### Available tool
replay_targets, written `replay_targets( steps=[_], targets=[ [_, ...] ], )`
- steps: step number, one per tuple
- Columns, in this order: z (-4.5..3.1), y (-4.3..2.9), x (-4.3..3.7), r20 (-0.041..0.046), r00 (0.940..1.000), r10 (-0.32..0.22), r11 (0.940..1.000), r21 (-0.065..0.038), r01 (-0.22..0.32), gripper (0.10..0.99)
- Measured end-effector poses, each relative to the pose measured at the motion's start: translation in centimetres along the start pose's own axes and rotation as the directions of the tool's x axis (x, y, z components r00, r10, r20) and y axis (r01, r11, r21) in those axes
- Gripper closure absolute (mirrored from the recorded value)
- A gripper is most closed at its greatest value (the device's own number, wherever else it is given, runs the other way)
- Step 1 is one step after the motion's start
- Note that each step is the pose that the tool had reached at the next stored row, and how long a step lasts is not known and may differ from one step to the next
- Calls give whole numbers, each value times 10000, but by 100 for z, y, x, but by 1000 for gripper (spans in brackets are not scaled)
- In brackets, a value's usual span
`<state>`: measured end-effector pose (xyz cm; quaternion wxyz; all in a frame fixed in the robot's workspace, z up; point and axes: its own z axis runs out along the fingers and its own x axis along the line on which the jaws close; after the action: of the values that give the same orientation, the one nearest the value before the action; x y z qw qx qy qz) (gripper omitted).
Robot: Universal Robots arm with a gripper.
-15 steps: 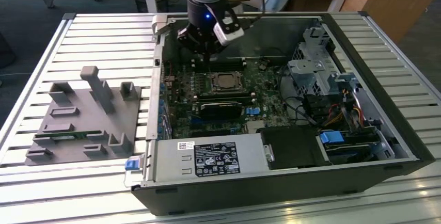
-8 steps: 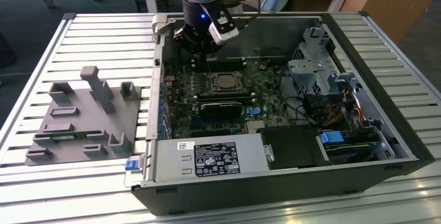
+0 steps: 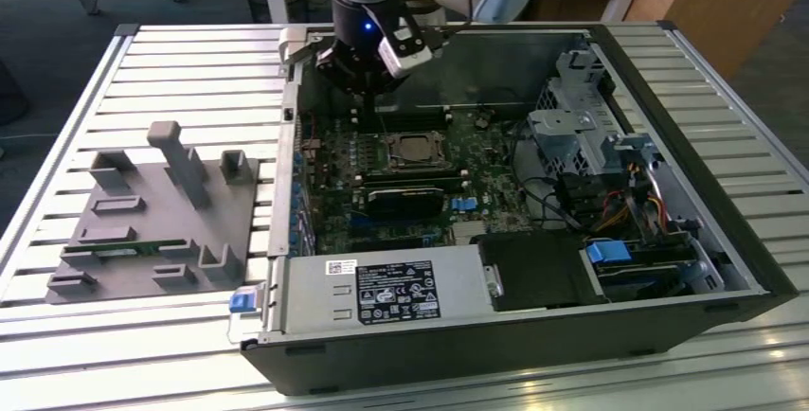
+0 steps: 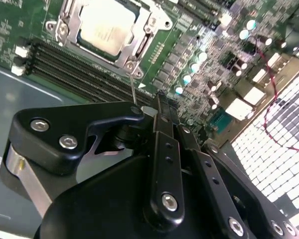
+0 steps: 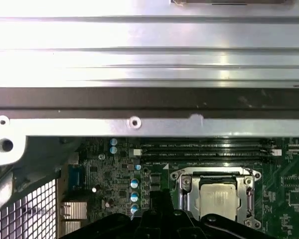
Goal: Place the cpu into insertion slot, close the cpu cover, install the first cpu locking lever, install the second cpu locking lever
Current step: 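Install the first cpu locking lever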
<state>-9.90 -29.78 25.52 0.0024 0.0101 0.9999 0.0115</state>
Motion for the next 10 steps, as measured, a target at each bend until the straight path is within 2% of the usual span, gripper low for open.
replay_targets(
  steps=[5,10],
  targets=[
    [11,66,6,-1,10000,-26,10000,1,26,969],
    [12,84,-5,-1,10000,-34,10000,0,34,969]
  ],
)
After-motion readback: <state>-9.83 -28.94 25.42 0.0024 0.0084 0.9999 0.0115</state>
